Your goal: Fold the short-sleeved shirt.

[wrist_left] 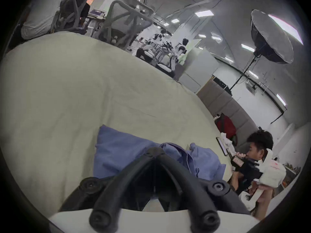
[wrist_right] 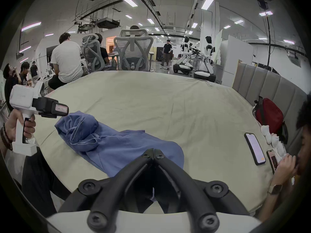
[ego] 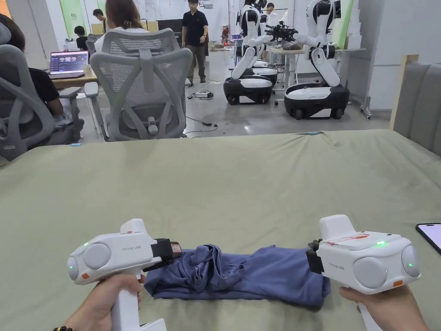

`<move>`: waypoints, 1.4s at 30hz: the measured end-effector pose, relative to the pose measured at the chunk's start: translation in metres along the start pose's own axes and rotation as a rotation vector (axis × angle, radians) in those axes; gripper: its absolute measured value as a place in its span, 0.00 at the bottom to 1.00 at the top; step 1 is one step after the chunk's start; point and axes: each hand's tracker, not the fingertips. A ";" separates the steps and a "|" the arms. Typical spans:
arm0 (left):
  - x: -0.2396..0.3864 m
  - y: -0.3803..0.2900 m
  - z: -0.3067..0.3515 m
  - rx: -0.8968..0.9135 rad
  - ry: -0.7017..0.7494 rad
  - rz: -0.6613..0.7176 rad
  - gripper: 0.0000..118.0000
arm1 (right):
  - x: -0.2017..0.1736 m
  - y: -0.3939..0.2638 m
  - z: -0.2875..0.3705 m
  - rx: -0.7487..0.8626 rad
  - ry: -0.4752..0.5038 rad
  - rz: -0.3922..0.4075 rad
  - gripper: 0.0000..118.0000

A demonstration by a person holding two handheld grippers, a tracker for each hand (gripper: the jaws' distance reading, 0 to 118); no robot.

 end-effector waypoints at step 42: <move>-0.014 0.013 0.047 0.038 0.036 0.000 0.35 | -0.009 0.021 0.002 0.076 -0.021 -0.034 0.00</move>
